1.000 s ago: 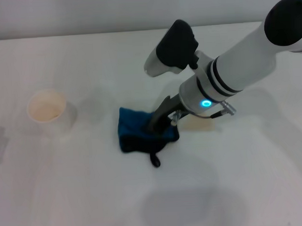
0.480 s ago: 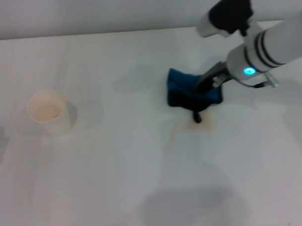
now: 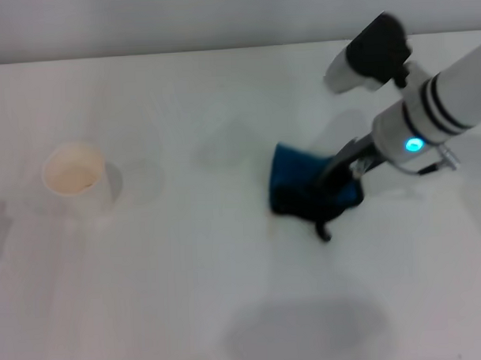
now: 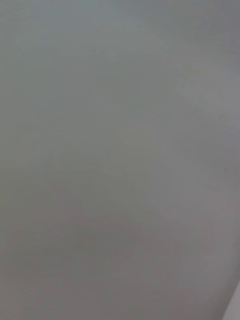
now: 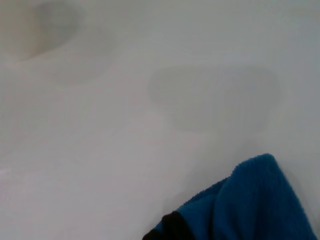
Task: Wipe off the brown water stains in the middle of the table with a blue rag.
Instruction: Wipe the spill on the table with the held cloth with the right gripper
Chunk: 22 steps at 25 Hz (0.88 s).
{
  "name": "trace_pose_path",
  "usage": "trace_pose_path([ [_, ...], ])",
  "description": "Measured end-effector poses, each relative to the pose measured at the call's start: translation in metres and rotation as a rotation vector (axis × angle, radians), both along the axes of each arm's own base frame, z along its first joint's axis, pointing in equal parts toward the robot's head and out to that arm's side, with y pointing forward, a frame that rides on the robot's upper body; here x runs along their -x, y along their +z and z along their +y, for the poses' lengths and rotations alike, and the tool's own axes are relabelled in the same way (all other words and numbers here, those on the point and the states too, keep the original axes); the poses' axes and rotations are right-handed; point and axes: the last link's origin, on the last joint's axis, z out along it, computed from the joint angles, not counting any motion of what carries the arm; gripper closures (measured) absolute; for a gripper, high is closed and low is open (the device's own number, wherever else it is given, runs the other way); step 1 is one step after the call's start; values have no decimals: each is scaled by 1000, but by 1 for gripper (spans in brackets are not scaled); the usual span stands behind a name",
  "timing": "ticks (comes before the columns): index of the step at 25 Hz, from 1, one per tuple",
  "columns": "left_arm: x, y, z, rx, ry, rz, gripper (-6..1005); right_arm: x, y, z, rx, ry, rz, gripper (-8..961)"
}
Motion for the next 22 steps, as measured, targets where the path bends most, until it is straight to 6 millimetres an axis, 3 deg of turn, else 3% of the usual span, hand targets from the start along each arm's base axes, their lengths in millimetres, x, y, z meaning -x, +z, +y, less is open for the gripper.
trace_pose_path([
  [5, -1, 0, 2, 0, -5, 0, 123, 23, -26, -32, 214, 76, 75, 915],
  [10, -2, 0, 3, 2, -7, 0, 123, 30, -31, -46, 326, 137, 60, 916],
  [14, -2, 0, 4, 2, -7, 1, 123, 22, -20, -33, 252, 129, 33, 920],
  [22, -2, 0, 4, 2, -7, 3, 123, -15, 31, 0, 49, 73, -98, 905],
])
